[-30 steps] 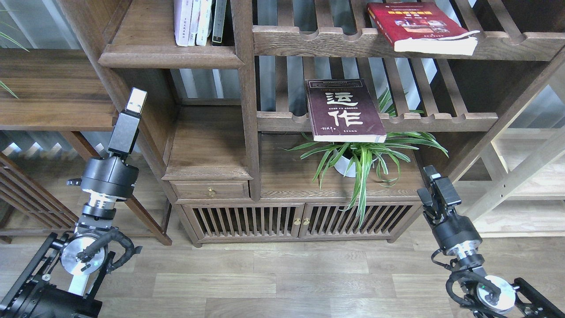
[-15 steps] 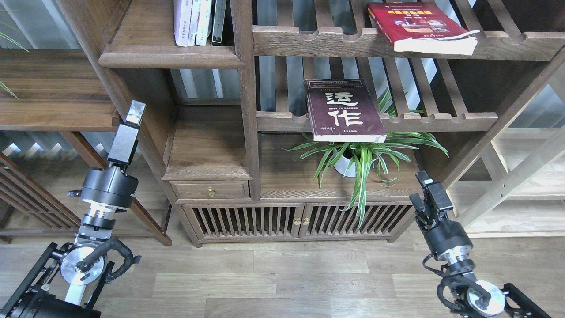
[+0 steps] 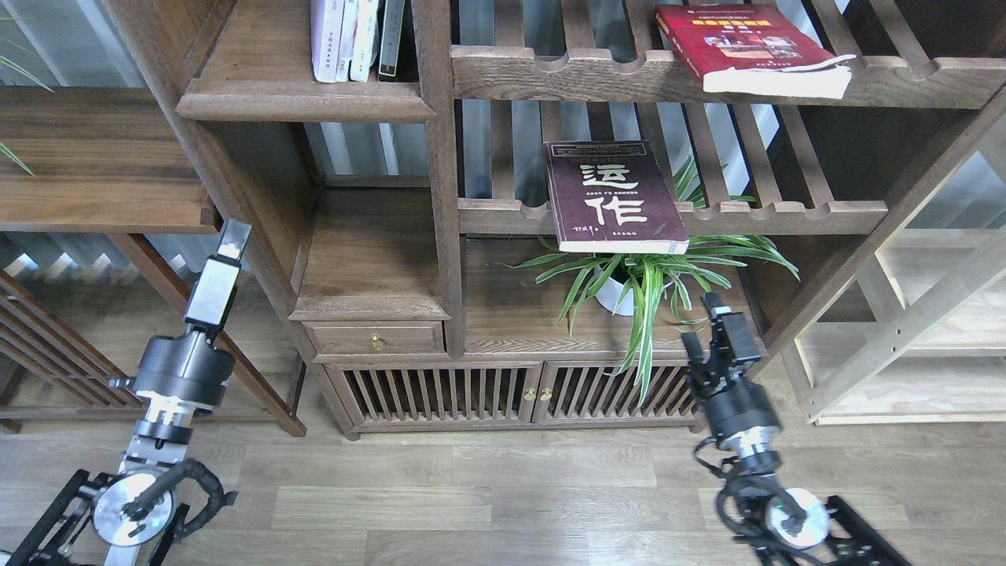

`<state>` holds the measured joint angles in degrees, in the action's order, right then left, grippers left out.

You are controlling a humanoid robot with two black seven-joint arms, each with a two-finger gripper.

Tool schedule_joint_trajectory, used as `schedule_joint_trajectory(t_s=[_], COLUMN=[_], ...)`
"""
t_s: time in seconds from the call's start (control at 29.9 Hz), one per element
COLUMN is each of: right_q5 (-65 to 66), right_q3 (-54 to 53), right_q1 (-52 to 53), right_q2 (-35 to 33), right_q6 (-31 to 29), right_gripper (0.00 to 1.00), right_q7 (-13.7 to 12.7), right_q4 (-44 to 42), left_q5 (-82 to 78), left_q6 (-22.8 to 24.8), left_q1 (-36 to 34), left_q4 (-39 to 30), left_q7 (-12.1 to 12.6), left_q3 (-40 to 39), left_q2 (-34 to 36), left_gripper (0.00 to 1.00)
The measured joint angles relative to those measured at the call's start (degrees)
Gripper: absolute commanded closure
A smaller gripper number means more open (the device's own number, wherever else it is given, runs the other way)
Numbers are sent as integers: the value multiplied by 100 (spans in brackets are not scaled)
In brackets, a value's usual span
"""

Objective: Organize books on shelf
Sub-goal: 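Raise both grippers toward the maroon book on the middle shelf, then push the right gripper under the maroon book's near edge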

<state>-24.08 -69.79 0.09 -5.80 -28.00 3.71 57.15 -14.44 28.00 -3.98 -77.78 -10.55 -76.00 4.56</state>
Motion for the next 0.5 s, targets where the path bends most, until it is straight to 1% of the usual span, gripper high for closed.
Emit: schedule_joint_trajectory(t_s=[0.1,0.17,0.5], right_q5=[0,0,15], right_q3=[1,-10,-45], right_q1=[17,76,507], right_q2=[384,520,580], right_q6=[0,0,0], right_gripper=[0,0,0], right_q7=[-2,-3,15], right_q4=[16,39,112], left_q5=[70,102,118], left_q6=[0,0,0], left_q1=[113,160,189], left_q4=[0,0,0], left_q7=[-8,-8,-9], left_q3=[-11,-12,-81], left_q2=[7,9,41], left_gripper=[0,0,0])
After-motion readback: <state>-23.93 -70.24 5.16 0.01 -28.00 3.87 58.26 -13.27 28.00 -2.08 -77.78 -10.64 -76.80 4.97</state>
